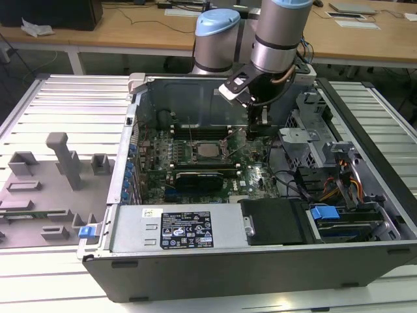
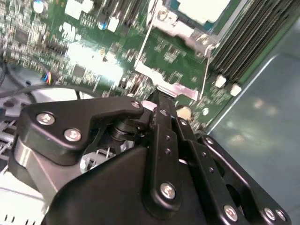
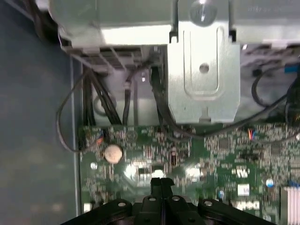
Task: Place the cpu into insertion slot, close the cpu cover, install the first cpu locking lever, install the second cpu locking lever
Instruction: 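Close the cpu cover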
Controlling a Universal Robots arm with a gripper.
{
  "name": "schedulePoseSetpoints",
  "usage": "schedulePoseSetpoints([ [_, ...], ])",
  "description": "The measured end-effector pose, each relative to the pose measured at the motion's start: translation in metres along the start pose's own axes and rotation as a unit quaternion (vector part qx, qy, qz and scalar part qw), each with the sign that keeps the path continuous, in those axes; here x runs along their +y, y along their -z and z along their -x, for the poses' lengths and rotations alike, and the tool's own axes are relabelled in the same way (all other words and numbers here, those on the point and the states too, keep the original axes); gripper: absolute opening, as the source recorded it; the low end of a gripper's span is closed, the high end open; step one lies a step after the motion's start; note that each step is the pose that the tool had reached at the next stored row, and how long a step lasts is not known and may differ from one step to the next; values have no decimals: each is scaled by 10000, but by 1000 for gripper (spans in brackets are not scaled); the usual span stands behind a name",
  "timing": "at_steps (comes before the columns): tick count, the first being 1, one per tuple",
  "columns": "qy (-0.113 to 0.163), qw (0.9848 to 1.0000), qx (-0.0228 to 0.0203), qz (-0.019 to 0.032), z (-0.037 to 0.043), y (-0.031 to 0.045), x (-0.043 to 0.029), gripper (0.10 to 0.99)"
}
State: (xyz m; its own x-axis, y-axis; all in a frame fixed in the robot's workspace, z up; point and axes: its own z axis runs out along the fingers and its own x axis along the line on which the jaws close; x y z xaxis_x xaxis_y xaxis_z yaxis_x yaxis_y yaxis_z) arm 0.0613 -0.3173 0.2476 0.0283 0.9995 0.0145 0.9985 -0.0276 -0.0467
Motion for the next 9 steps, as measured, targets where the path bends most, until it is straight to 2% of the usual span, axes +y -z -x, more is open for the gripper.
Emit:
schedulePoseSetpoints([
  [2, -1, 9999, -4, -156, 0, -1, 6, 106],
  [6, -2, 9999, -5, -165, 0, -1, 4, 106],
  [9, -2, 9999, -3, -121, 2, -5, -85, 106],
])
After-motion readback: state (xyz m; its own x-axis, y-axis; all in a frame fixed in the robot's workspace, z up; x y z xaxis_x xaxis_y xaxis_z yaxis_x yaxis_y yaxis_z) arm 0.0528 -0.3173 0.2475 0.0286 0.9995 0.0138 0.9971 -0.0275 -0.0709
